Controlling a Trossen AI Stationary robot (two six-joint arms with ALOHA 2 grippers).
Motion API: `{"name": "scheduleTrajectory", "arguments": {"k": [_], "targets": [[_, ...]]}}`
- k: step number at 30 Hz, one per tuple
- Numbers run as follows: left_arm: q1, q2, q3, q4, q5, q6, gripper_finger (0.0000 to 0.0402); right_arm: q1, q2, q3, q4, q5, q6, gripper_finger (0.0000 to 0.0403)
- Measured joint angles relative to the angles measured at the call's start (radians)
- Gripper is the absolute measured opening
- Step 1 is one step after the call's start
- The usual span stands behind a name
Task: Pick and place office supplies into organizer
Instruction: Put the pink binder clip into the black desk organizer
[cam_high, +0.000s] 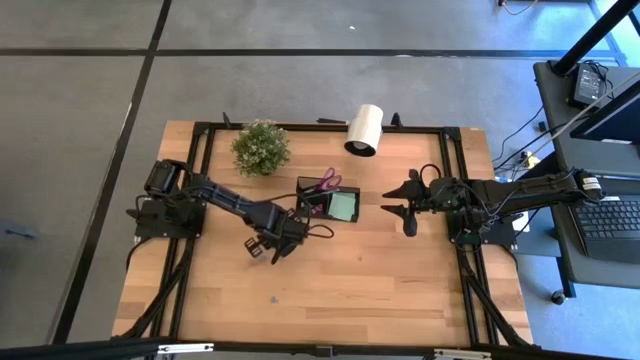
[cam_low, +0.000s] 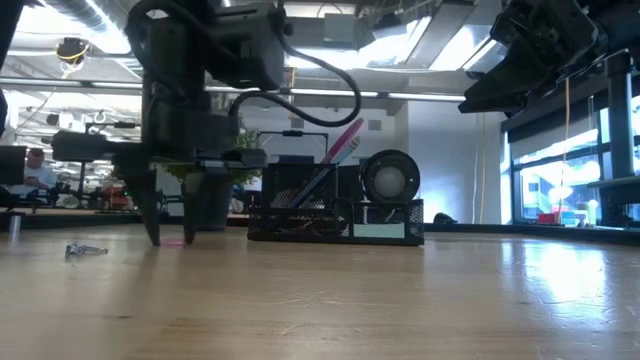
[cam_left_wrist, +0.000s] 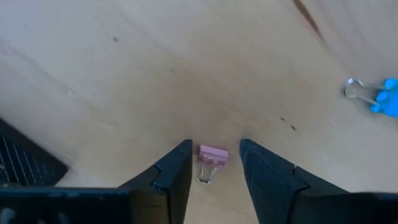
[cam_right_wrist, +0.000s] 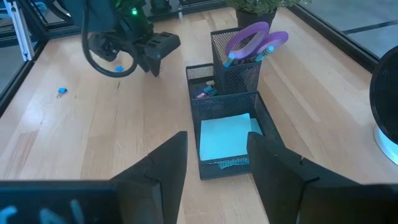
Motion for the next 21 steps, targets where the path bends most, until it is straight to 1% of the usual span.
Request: {"name": "scheduleTrajectory", "arguments": {"k": [2, 10, 16, 21], "targets": [[-0.002, 0.000, 0.000, -0.003, -0.014, 0.034, 0.0137, 0.000, 0.000, 0.000, 0.000, 0.000, 0.000, 0.0171], [-0.002, 0.000, -0.002, 0.020, -0.010, 0.128, 0.0122, 0.000, 0.000, 0.000, 0.000, 0.000, 0.002, 0.0171], [-0.002, 0.000, -0.002, 0.024, -0.005, 0.150, 0.0100, 0.000, 0.000, 0.000, 0.000, 0.000, 0.002, 0.0171], [-0.002, 0.000, -0.003, 0.028, -0.002, 0.238, 0.0081, 0.000, 0.000, 0.000, 0.000, 0.000, 0.003, 0.0171]]}}
